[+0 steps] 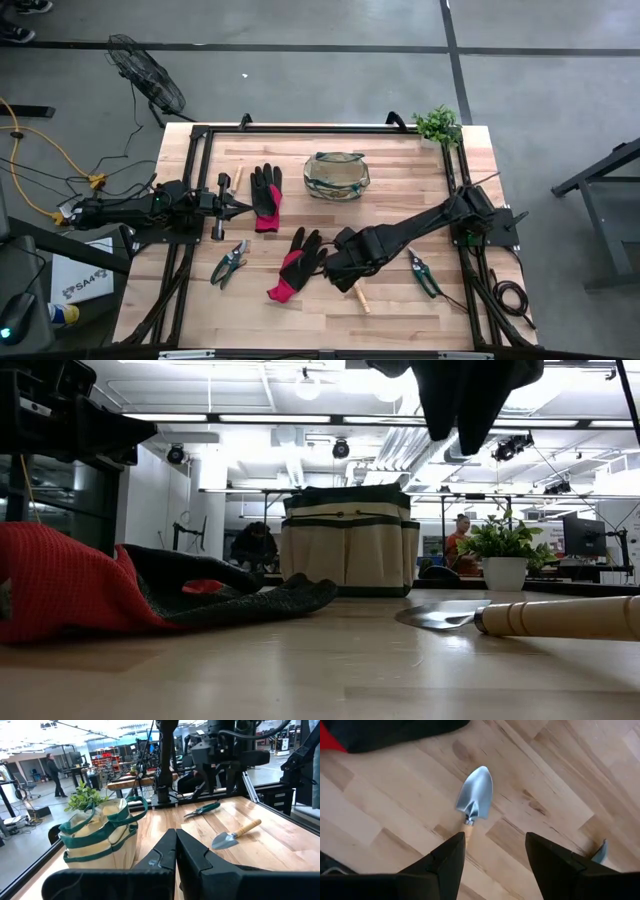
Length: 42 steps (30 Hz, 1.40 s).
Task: Pick & Place Garden tools in Gardening bag
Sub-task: Put the brown trowel into the gardening bag
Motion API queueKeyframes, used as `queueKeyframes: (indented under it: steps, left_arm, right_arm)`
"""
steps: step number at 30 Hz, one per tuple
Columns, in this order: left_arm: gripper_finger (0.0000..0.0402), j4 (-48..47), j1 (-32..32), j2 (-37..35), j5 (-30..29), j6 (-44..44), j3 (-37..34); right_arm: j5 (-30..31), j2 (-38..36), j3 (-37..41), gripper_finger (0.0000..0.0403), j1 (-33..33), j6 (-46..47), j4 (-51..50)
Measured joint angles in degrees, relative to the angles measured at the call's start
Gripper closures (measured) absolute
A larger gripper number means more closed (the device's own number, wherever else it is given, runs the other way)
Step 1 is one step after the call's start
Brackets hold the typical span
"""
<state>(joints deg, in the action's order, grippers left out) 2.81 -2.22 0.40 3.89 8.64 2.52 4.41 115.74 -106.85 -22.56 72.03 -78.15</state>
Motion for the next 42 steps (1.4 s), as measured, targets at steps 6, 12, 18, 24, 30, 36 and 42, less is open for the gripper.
queueKeyframes:
  steps: [6,12,18,24,30,36,42]
  left_arm:
    - [0.0400,0.02,0.00,0.01,-0.01,0.00,0.00]
    - [0.0400,0.00,-0.02,0.01,-0.01,0.00,0.00]
    - [0.0400,0.00,0.00,0.00,-0.01,0.00,0.00]
    - [0.0400,0.00,0.00,0.00,-0.01,0.00,0.00]
    - [0.0400,0.00,0.00,-0.01,-0.01,0.00,0.00]
    - [0.0400,0.01,-0.01,-0.01,-0.01,0.00,0.00]
    - [0.0400,0.00,0.00,0.01,-0.01,0.00,0.00]
  right_arm:
    - [0.11,0.51,1.85,0.0201,-1.94,1.94,1.83]
    - [-3.08,0.47,6.90,0.0194,-2.41,3.85,5.49]
    - [-4.58,0.42,7.49,0.0156,-2.40,3.73,7.53]
    - [-6.44,0.42,7.52,0.0127,-2.17,4.28,7.80]
    - [-10.28,0.42,12.99,0.0127,-1.83,4.97,15.46]
    - [-12.42,-1.55,18.53,0.0127,-1.01,4.82,23.31]
    - [-14.29,-3.18,23.54,0.0127,-0.57,4.64,29.14]
